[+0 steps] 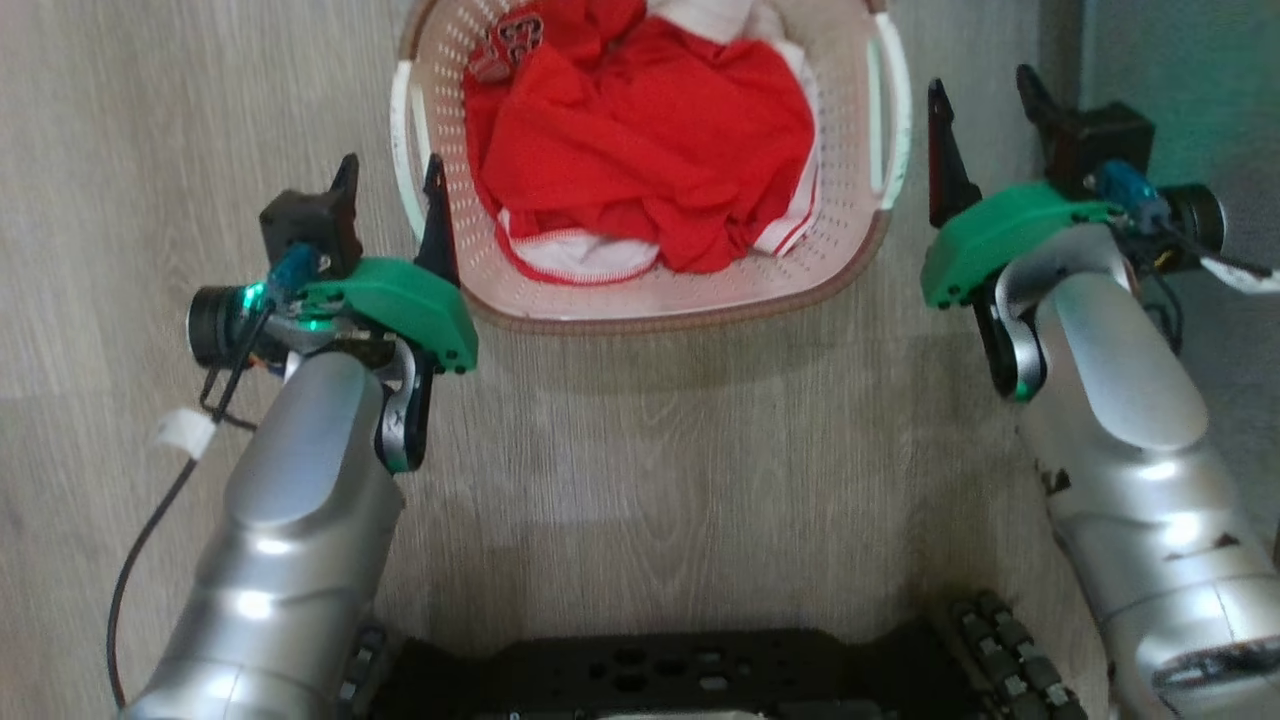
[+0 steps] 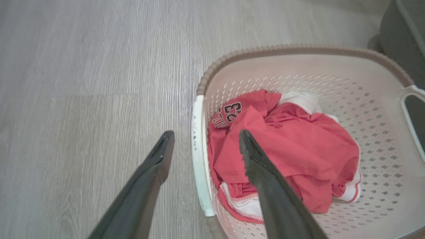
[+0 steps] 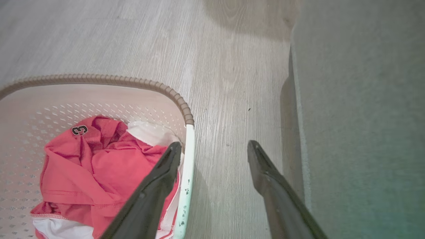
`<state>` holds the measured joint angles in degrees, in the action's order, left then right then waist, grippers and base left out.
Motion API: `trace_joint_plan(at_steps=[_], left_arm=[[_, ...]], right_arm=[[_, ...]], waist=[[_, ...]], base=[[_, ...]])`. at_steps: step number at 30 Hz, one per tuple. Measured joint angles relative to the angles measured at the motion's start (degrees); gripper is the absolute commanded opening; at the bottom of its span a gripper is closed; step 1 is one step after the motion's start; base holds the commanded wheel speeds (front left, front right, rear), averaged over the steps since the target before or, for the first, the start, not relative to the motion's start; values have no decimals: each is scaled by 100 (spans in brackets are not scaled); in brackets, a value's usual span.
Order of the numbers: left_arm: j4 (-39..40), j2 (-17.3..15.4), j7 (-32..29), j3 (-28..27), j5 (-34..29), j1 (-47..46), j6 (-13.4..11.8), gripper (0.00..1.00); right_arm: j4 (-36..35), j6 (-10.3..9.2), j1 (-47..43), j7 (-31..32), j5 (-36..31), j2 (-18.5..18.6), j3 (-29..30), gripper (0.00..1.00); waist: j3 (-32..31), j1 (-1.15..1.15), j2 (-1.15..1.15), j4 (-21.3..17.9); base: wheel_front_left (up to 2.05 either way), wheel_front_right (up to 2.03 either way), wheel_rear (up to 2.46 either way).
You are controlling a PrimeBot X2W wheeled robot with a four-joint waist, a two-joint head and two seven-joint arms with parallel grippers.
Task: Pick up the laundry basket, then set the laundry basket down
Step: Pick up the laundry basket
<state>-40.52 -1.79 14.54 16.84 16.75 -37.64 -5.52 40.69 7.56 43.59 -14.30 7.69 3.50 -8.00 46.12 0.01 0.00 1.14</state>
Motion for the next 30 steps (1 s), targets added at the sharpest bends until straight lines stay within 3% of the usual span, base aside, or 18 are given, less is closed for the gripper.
trace_joint_plan(at_steps=[14,30], left_arm=[[-1016,19,1,302,153,-1046,27,100],[-1343,31,16,783,593,-1549,-110,100]], right_arm=[[516,0,747,0,304,23,-290,100],[1089,0,1256,0,584,37,-538,100]], waist=[[877,-1,0,86],[1129,-2,0,156]], base=[[0,0,0],[0,0,0]])
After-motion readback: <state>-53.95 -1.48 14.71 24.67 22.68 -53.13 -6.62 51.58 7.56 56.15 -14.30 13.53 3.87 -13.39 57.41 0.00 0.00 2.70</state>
